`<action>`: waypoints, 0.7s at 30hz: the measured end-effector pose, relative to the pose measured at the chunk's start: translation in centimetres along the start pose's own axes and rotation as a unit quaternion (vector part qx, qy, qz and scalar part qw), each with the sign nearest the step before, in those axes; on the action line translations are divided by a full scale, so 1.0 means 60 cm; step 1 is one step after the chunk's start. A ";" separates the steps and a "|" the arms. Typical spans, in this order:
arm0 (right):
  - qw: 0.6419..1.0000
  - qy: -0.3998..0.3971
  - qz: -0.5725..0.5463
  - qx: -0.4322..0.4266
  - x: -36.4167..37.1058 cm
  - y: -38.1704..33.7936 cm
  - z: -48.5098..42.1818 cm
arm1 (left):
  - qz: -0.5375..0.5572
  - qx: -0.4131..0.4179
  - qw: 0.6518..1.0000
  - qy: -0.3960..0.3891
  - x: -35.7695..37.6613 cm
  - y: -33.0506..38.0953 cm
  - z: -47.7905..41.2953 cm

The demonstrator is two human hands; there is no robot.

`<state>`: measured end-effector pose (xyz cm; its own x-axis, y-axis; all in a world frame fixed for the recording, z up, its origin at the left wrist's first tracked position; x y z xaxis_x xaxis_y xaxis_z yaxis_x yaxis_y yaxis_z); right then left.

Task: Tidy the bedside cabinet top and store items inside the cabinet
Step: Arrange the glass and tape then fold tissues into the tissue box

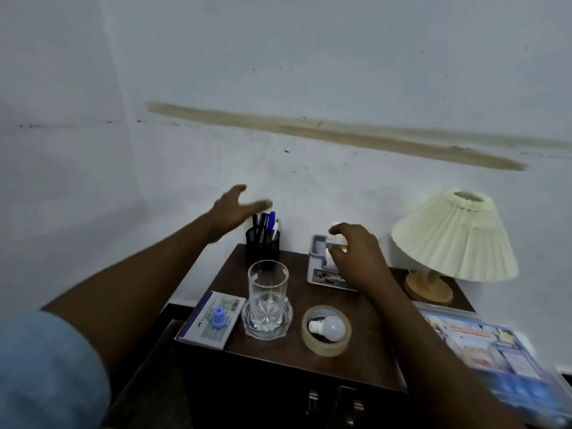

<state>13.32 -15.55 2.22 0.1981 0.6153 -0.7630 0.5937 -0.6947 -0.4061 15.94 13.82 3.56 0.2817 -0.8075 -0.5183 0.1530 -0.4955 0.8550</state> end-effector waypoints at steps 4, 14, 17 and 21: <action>0.986 -0.087 0.068 0.121 0.039 0.049 0.002 | -0.023 -0.078 0.990 -0.113 0.048 -0.119 -0.016; 0.983 -0.104 0.139 0.066 0.051 0.088 0.009 | -0.011 -0.040 0.993 -0.110 0.113 -0.173 -0.041; 0.975 -0.132 0.160 0.079 0.061 0.096 0.013 | -0.009 -0.031 0.993 -0.117 0.112 -0.170 -0.038; 0.977 -0.128 0.150 0.075 0.056 0.099 0.022 | -0.010 -0.031 0.993 -0.114 0.110 -0.164 -0.033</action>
<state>16.50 -18.12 -3.41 0.1323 0.2744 -0.9525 0.4142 -0.8883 -0.1984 18.17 13.98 -8.24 0.0565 -0.8524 -0.5198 0.2158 -0.4979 0.8400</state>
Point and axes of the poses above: each hand's wrist, its own z-axis away from the middle knuckle, its own x-axis out of the palm, y = z × x, the point moved 5 cm from there along -z, towards the middle knuckle, and after that the axes turned 9 degrees about -x, right-handed, at the moved point
